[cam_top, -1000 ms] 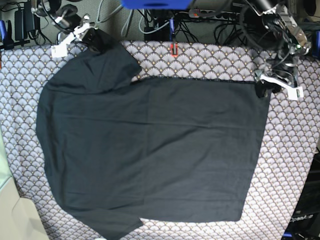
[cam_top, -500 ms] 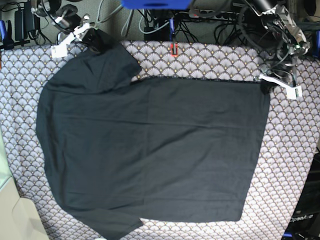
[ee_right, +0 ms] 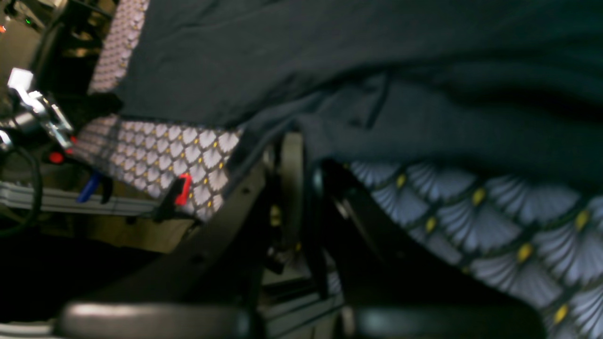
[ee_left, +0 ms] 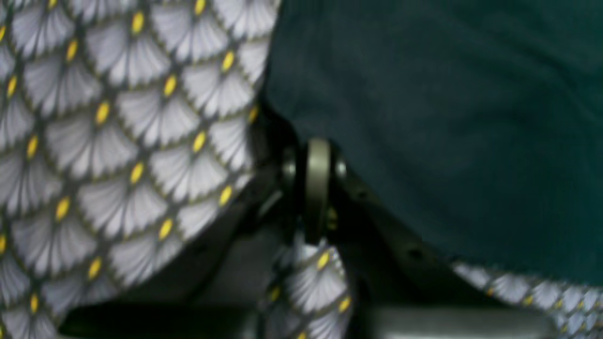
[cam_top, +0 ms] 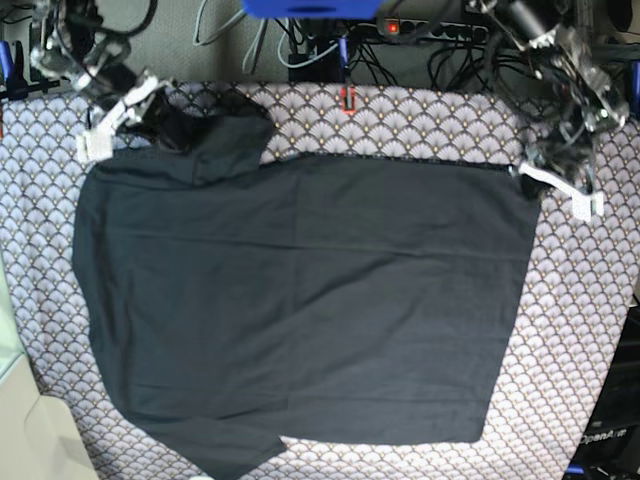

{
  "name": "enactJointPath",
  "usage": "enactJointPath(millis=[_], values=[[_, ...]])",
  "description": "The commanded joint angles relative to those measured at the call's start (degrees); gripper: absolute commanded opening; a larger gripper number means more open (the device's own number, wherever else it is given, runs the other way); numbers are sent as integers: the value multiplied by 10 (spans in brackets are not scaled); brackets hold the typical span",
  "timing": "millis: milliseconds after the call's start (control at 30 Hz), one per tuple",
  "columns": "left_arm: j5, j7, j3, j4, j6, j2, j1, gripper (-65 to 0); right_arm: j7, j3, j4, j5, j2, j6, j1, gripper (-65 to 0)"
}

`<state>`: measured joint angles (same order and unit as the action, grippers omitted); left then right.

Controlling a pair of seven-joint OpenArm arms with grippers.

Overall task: Fold the T-shirt properly
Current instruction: 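Lift the shoulders and fold them over toward the hem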

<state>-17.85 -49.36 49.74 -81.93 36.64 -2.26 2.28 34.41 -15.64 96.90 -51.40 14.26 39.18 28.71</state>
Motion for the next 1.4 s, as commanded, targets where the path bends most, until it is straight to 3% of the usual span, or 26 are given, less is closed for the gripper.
enactJointPath(millis=[0,67,233,333,600,767,933,1033,1167,1367], values=[[-11,6,-1,-10,3,-14,-15,-650,-2,-11,11,-15,9,8,-17,-650],[-11,4,-1,-6,-11,-18,-35,-650,32,-22,8,-11,9,8,-52,-650],[-11,4,-6,-6,-88,-23,-75,-650,99,-44,8,-11,13,8,-137,-650],[-11,3,-21,-6,-108,-23,-99,-650,135,-44,7,-10,25,8,-190,-650],[-12,4,-94,7,-186,-20,-137,-650,157,-36,-111,-10,58,-5,-321,-650],[-14,4,-122,67,-226,-22,-171,-650,151,6,-198,-10,85,-6,-407,-650],[-11,6,-124,98,-231,-23,-193,-650,151,31,-271,-7,94,-6,-485,-650],[-11,4,-123,94,-231,-23,-205,-650,151,43,-301,38,93,-6,-529,-650],[-16,6,-124,96,-231,-39,-226,-650,146,46,-329,105,66,-4,-563,-650],[-17,8,-120,91,-230,-45,-241,-650,130,45,-361,155,48,-4,-579,-650]])
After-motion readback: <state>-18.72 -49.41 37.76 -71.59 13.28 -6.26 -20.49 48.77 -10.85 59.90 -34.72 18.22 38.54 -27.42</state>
